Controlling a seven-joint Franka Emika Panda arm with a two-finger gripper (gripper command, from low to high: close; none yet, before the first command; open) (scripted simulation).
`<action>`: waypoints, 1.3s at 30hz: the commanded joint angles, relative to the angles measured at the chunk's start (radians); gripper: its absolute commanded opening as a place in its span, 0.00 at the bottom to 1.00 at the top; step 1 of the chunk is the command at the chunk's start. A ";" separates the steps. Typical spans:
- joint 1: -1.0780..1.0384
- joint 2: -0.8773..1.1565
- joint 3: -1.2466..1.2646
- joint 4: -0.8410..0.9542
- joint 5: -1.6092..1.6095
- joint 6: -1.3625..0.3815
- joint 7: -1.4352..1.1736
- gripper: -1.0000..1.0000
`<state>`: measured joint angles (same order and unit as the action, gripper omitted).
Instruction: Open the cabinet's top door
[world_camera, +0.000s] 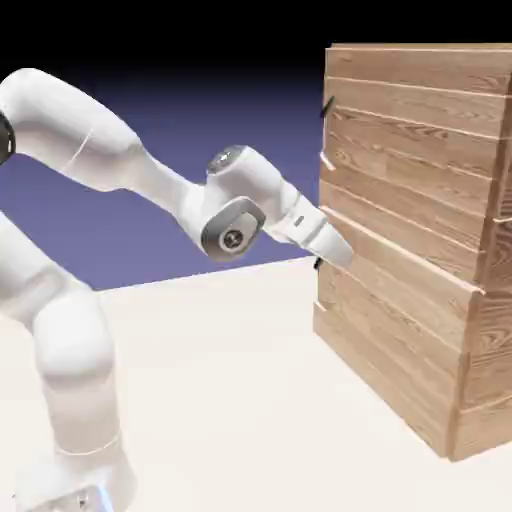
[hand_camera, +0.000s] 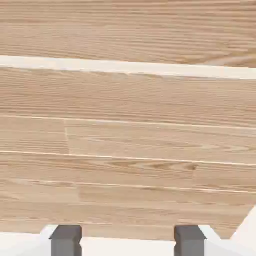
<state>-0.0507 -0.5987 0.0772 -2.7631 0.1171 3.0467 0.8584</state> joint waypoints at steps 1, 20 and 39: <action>-0.023 -0.011 0.029 0.017 0.043 0.004 0.044 0.50; -0.465 -0.213 0.572 0.348 0.868 0.072 0.870 0.50; -0.906 -0.415 1.116 0.678 1.693 0.141 1.696 0.50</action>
<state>-0.9566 -1.0142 1.1930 -2.0850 1.8096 3.1873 2.5548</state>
